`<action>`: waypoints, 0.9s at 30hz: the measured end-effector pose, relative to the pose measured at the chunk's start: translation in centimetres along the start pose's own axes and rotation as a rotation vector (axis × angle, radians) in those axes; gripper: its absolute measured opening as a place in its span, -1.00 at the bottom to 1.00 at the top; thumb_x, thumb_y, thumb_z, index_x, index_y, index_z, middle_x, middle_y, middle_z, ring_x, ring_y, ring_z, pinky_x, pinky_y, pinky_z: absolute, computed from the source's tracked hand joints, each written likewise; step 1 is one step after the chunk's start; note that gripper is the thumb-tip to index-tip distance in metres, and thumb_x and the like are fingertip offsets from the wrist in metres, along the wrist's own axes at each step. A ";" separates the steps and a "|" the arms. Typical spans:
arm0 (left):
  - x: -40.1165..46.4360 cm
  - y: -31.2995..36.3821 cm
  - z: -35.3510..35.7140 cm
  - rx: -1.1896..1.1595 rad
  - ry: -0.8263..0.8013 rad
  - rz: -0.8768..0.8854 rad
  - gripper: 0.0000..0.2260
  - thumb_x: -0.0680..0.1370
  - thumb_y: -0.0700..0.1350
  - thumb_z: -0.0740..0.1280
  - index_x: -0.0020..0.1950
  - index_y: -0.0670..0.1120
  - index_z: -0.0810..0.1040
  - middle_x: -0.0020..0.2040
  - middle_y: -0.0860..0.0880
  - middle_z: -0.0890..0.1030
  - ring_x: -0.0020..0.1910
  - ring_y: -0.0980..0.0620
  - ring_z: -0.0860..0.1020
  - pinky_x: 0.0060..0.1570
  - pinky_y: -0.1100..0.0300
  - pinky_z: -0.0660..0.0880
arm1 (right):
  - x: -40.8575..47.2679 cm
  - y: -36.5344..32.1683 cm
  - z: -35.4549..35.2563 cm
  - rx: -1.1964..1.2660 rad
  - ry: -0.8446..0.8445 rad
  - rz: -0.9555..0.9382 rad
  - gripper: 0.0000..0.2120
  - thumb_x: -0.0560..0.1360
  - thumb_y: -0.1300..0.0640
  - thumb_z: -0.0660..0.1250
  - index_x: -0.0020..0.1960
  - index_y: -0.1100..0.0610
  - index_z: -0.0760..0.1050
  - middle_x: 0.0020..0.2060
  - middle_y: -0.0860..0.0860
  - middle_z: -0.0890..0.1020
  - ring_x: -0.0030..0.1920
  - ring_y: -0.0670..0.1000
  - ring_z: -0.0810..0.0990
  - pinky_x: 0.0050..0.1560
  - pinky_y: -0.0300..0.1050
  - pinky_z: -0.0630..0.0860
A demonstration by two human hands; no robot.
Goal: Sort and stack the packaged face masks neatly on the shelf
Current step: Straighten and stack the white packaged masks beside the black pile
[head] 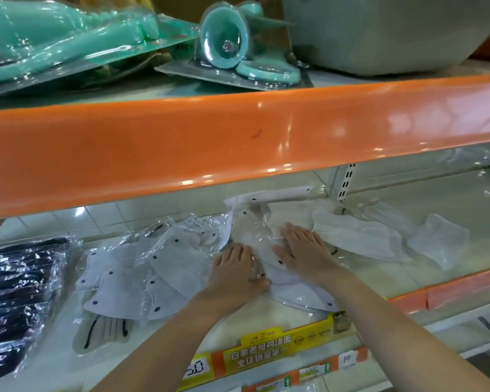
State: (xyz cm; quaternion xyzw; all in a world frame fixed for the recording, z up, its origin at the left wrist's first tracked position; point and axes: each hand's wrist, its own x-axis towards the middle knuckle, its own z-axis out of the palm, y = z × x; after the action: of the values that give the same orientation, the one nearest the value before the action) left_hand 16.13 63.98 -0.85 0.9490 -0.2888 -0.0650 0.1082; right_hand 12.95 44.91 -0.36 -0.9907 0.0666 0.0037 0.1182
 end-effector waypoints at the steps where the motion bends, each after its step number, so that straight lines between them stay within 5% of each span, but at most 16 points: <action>1: 0.1 -0.1 -0.1 0.000 0.014 0.001 -0.30 0.52 0.27 0.19 0.53 -0.06 0.08 0.54 0.00 0.11 0.51 0.00 0.06 0.42 0.10 0.02 | 0.1 0.3 -0.1 0.016 -0.003 -0.002 -0.42 0.60 -0.23 0.00 0.52 0.02 0.12 0.53 -0.04 0.10 0.52 -0.01 0.03 0.50 0.01 -0.05; 7: 0.5 -0.3 -0.3 -0.020 0.202 -0.033 -0.66 0.60 0.12 0.14 0.32 0.01 0.35 0.36 0.06 0.37 0.38 0.01 0.28 0.28 0.15 0.20 | -0.3 0.6 -1.2 0.058 0.088 -0.115 -0.42 0.52 -0.29 0.05 0.40 0.02 0.30 0.44 -0.03 0.27 0.45 0.03 0.19 0.44 -0.06 0.08; 9: 0.6 -0.3 -0.2 -0.007 0.232 -0.054 -0.71 0.62 0.04 0.14 0.31 0.00 0.36 0.35 0.06 0.38 0.37 0.01 0.28 0.27 0.15 0.21 | -1.1 -0.2 -1.1 0.002 0.097 -0.213 -0.32 0.43 -0.37 -0.01 0.38 0.01 0.34 0.41 -0.04 0.31 0.43 0.03 0.24 0.39 -0.09 0.13; 12: 0.7 -0.3 -0.1 0.027 0.276 -0.045 -0.73 0.61 -0.09 0.11 0.31 -0.01 0.35 0.36 0.06 0.36 0.38 0.00 0.25 0.27 0.13 0.20 | -1.5 -0.7 0.0 -0.049 0.017 -0.234 -0.39 0.49 -0.30 0.15 0.43 -0.01 0.26 0.44 -0.08 0.24 0.45 0.00 0.18 0.40 -0.08 0.12; 15: 0.3 0.0 0.2 0.058 0.314 0.027 -0.72 0.60 -0.12 0.13 0.31 0.00 0.36 0.35 0.06 0.36 0.38 0.00 0.25 0.24 0.13 0.18 | -1.1 -0.8 0.6 0.014 0.032 -0.190 -0.47 0.52 -0.26 0.10 0.37 0.02 0.34 0.39 -0.05 0.34 0.41 0.03 0.27 0.36 -0.06 0.23; 19: -0.3 0.8 0.1 0.099 0.309 0.198 -0.60 0.43 -0.03 0.43 0.23 -0.08 0.49 0.22 -0.01 0.49 0.24 -0.09 0.43 0.15 0.03 0.38 | -0.5 -0.9 0.0 0.177 0.067 -0.149 -0.70 0.60 -0.02 0.19 0.22 0.12 0.49 0.22 0.03 0.53 0.27 0.07 0.44 0.25 -0.06 0.33; 23: -0.3 1.2 0.7 0.089 0.385 0.260 -0.47 0.30 0.13 0.51 0.16 -0.08 0.50 0.13 -0.05 0.53 0.11 -0.06 0.41 0.02 0.05 0.49 | -0.5 -1.1 -1.3 0.268 -0.033 -0.146 -0.63 0.64 0.08 0.07 0.18 0.30 0.51 0.15 0.18 0.56 0.18 0.17 0.50 0.17 -0.09 0.30; 25: -0.3 1.6 0.7 0.120 0.277 0.285 -0.42 0.35 0.26 0.39 0.21 -0.10 0.50 0.19 -0.08 0.52 0.17 -0.11 0.47 0.13 0.04 0.42 | -0.5 -1.0 -1.9 0.291 -0.028 -0.099 -0.70 0.65 0.18 0.08 0.18 0.34 0.49 0.12 0.21 0.56 0.14 0.16 0.50 0.10 -0.11 0.30; 27: -0.2 2.1 0.6 0.138 0.104 0.314 -0.25 0.41 0.33 0.26 0.46 -0.09 0.28 0.47 -0.13 0.25 0.46 -0.14 0.22 0.39 0.00 0.12 | -0.5 -0.8 -2.2 0.345 0.009 -0.056 -0.72 0.64 0.18 0.10 0.07 0.35 0.50 0.01 0.21 0.58 0.05 0.18 0.53 0.00 -0.08 0.33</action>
State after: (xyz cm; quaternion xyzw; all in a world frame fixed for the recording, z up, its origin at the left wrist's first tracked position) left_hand 14.68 62.29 -0.89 0.8995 -0.4313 0.0216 0.0664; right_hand 12.59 45.24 2.02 -0.9572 0.0391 -0.0153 0.2863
